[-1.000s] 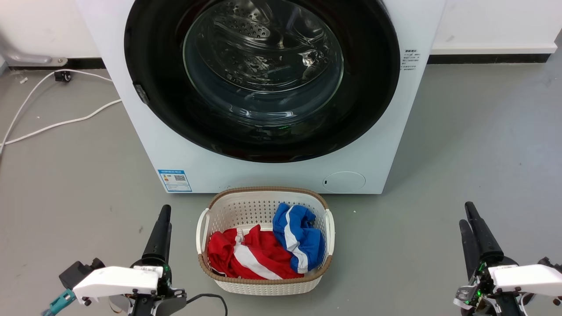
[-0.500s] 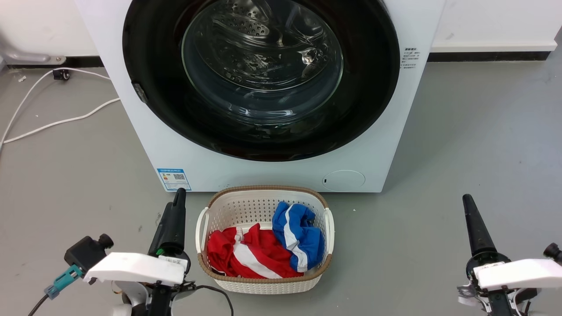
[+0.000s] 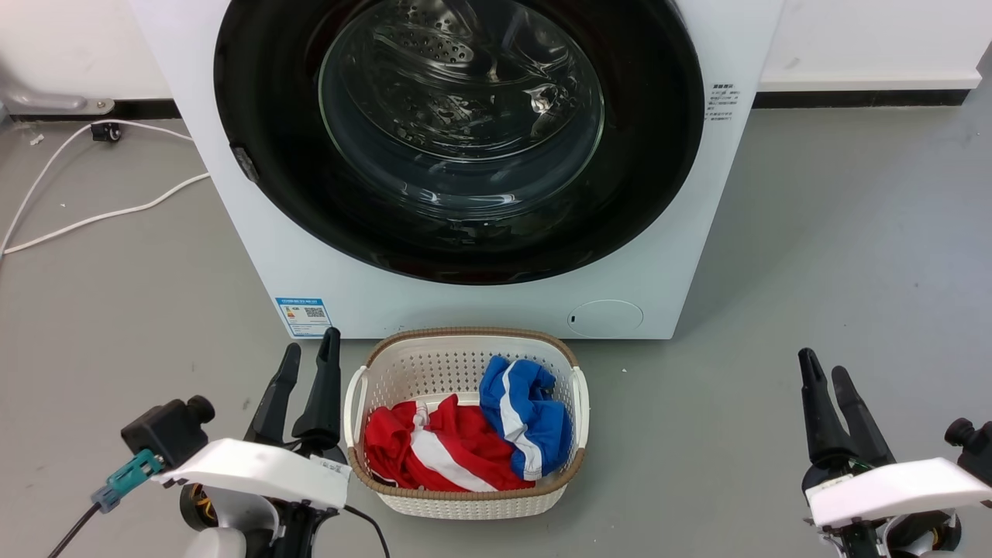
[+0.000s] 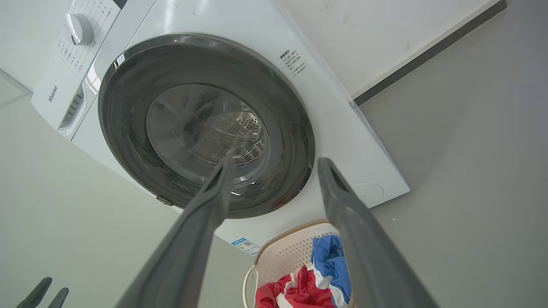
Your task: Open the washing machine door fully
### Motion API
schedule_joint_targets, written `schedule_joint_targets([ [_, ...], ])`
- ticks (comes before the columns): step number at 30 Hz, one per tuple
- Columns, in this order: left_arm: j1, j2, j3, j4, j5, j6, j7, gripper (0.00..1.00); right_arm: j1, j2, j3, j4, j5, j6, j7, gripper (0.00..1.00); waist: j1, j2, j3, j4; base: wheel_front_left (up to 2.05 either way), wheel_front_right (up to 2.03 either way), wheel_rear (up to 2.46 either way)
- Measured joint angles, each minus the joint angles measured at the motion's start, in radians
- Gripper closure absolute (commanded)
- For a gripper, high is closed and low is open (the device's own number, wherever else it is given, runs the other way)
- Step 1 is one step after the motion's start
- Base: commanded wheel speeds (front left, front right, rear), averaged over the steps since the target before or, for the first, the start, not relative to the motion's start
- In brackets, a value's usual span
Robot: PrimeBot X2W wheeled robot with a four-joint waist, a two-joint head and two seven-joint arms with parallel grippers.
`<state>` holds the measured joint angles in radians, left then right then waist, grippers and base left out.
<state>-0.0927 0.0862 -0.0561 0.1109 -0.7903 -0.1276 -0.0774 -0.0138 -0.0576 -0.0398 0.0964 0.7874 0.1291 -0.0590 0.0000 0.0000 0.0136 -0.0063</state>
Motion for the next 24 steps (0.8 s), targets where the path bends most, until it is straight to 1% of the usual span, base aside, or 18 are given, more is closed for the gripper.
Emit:
schedule_joint_targets([
  [8, -0.011, 0.025, -0.03, 0.014, 0.125, 0.015, -0.026, 0.0, 0.018, 0.001, 0.005, -0.03, -0.144, 0.0, -0.001, 0.0, 0.0, 0.0, -0.005, 0.0, 0.0, 0.0, 0.0],
  [24, -0.011, 0.062, -0.081, 0.042, 0.308, 0.034, -0.068, 0.0, 0.047, 0.001, 0.012, -0.086, -0.355, 0.0, 0.008, 0.0, 0.0, 0.0, -0.011, -0.001, 0.0, 0.0, 0.0],
])
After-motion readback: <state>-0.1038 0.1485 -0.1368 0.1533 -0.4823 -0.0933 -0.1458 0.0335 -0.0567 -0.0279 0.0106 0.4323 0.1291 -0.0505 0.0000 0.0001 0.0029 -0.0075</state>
